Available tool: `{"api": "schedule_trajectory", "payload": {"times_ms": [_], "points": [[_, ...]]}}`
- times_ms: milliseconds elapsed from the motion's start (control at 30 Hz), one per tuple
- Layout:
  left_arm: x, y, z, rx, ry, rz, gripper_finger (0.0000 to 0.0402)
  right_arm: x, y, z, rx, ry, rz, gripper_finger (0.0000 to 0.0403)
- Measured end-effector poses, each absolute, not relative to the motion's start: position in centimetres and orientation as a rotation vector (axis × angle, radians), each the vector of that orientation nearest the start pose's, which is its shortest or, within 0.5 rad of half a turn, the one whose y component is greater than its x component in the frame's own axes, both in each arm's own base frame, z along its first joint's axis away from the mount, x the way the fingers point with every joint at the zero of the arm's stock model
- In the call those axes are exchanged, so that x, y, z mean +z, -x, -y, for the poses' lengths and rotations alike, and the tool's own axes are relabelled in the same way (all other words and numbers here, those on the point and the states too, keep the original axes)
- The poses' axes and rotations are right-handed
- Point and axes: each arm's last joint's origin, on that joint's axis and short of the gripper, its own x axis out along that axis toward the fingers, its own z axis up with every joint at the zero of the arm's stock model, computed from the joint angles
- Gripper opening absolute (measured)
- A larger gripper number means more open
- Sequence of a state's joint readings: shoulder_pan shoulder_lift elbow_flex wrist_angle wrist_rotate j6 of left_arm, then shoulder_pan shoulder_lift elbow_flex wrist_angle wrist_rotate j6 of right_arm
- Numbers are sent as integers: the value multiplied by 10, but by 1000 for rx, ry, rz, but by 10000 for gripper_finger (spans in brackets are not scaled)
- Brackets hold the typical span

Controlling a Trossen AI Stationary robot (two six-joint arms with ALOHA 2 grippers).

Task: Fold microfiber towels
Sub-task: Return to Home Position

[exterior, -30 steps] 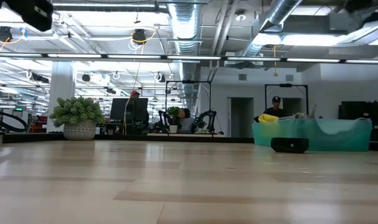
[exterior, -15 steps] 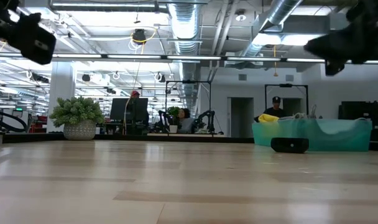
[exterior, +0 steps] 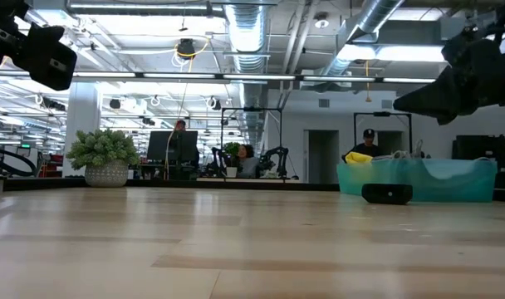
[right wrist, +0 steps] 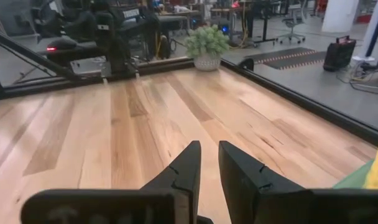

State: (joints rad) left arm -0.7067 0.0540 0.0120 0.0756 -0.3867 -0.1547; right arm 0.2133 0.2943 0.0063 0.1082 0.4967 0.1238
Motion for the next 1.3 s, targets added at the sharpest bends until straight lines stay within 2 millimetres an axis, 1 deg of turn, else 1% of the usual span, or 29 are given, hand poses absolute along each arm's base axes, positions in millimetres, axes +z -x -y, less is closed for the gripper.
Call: {"api": "schedule_trajectory", "payload": {"times_ms": [1300], "points": [[170, -82, 55, -320, 168, 1, 190, 150, -111, -9, -305, -57, -163, 81]]}}
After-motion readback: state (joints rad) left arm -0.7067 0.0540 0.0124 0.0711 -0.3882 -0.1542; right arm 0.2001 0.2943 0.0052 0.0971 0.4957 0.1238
